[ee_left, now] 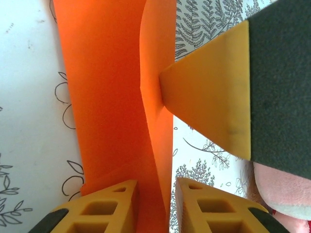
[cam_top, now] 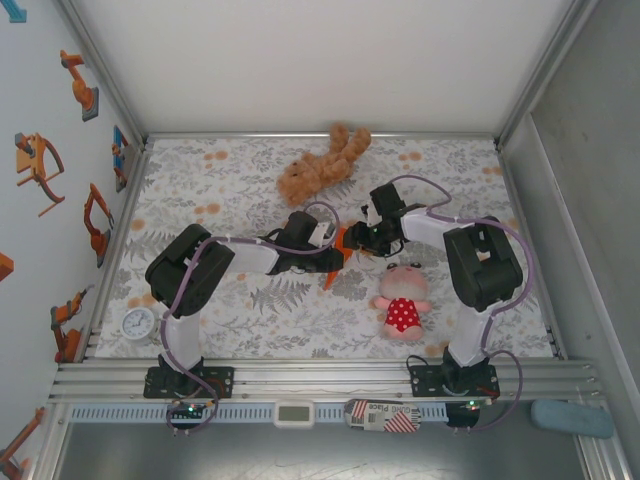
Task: Fold a paper plane with a square sheet of paper (pick it up from the middle)
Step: Fold the wing for the fifth time at the center of the table.
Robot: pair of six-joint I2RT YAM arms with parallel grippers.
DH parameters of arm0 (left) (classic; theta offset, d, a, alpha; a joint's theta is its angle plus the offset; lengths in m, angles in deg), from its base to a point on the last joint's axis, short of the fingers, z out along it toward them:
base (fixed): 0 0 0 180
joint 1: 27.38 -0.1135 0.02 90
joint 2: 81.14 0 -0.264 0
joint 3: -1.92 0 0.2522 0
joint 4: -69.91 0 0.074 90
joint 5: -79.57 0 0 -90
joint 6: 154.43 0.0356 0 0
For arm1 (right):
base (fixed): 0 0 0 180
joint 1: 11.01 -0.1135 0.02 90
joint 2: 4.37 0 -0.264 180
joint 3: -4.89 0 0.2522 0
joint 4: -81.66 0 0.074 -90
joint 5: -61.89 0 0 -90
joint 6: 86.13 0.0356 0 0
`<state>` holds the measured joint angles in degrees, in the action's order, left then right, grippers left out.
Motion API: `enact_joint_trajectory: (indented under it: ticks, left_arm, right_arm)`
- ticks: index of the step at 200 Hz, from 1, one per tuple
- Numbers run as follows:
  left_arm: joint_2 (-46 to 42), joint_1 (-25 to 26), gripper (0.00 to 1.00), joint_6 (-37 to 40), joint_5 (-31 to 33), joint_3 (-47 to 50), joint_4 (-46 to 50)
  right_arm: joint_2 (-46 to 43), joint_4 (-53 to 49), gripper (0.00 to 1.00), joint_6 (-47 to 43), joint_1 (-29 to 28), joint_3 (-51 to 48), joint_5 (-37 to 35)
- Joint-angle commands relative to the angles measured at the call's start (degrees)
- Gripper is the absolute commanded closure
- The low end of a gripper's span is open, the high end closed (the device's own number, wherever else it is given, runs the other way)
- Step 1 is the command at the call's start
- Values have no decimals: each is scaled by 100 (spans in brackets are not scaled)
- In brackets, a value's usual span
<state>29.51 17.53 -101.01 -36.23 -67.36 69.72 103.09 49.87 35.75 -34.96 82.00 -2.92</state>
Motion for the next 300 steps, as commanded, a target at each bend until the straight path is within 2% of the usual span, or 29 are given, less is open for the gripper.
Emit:
enact_joint_trajectory:
  ticks: [1,53,110,164,237,300]
  left_arm:
    - [-274,38,71,-95,-26,56,328]
    - [-523,91,66,-148,216,252,331]
    - [-624,142,68,-148,574,367,543]
    - [-735,145,68,-183,510,379,552]
    - [-449,72,77,-397,472,498,324]
    - [-217,-46,83,-722,28,587,-99]
  right_arm:
    - [413,-71,45,38,-40,-20,-447]
    - [449,-65,45,52,-40,4,-377]
    - [464,-122,46,54,-43,41,-387]
    - [522,-158,46,48,-45,72,-392]
    - [574,-158,47,54,-48,70,-374]
    - [614,-170,47,46,-42,81,-379]
